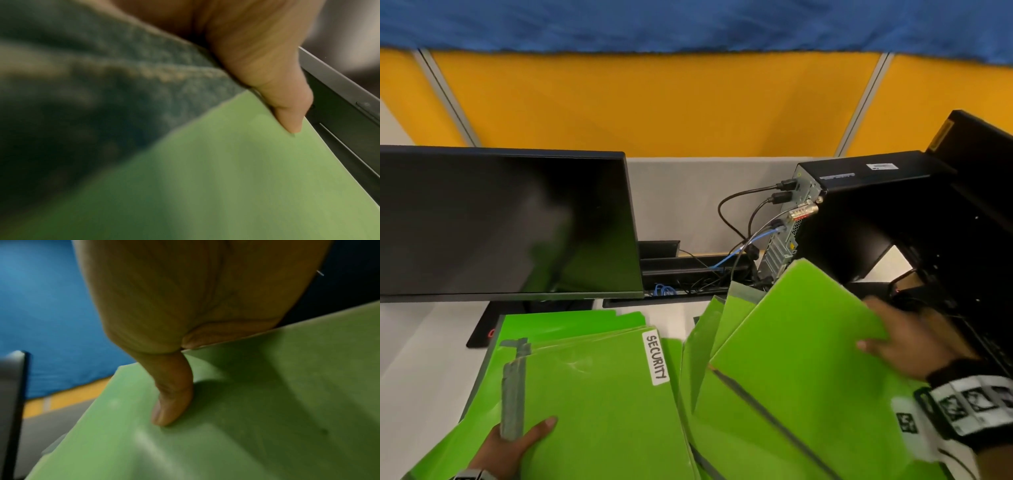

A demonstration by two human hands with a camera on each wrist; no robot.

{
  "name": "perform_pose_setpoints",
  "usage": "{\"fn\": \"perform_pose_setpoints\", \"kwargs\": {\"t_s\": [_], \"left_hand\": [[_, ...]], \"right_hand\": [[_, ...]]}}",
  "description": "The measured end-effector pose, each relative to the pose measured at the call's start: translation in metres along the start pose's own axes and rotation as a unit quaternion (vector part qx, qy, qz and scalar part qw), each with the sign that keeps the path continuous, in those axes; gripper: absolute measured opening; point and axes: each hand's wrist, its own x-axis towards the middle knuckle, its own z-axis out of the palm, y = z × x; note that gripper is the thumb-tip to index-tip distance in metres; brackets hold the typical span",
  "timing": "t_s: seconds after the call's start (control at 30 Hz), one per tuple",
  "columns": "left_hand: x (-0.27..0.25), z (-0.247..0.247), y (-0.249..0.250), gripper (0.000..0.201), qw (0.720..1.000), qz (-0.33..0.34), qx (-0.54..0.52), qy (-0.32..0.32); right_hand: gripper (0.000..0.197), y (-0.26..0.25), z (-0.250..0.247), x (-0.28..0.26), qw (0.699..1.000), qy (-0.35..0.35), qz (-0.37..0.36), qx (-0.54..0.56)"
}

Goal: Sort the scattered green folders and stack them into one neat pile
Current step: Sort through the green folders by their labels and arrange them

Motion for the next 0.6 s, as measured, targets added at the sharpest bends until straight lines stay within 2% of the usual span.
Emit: {"fn": "perform_pose_setpoints", "kwargs": {"t_s": [0.1, 0.2, 0.27, 0.37, 0.5, 0.53, 0.57, 0.6], "left_hand": [[0.000, 0.000, -0.002, 0.121, 1.000, 0.026, -0.014, -0.001], [0.019, 0.006, -0.015, 0.138, 0.999, 0.038, -0.009, -0.002], [-0.004, 0.001, 0.001, 0.132, 0.999, 0.027, -0.036, -0.012], [-0.021, -0.006, 0.010, 0.112, 0.997, 0.017, -0.076, -0.018], [-0.036, -0.007, 0.012, 0.143, 0.994, 0.049, -0.094, -0.035], [-0.041, -0.008, 0.012, 0.138, 0.991, 0.066, -0.105, -0.045], [-0.050, -0.013, 0.015, 0.118, 0.992, 0.065, -0.093, -0.063], [-0.053, -0.017, 0.016, 0.088, 0.994, 0.069, -0.068, -0.052]], "right_hand": [[0.039, -0.049, -0.046, -0.019, 0.994, 0.021, -0.067, -0.085], [0.038, -0.102, -0.069, -0.037, 0.970, 0.039, -0.144, -0.191], [0.037, -0.135, -0.074, -0.045, 0.950, 0.031, -0.207, -0.234], [0.039, -0.182, -0.059, -0.044, 0.910, 0.002, -0.296, -0.290], [0.045, -0.251, -0.005, -0.027, 0.834, -0.015, -0.451, -0.318], [0.043, -0.271, 0.007, -0.021, 0.818, -0.014, -0.483, -0.313], [0.042, -0.290, 0.017, -0.017, 0.805, -0.014, -0.505, -0.313], [0.041, -0.310, 0.027, -0.012, 0.793, -0.017, -0.519, -0.319]]}}
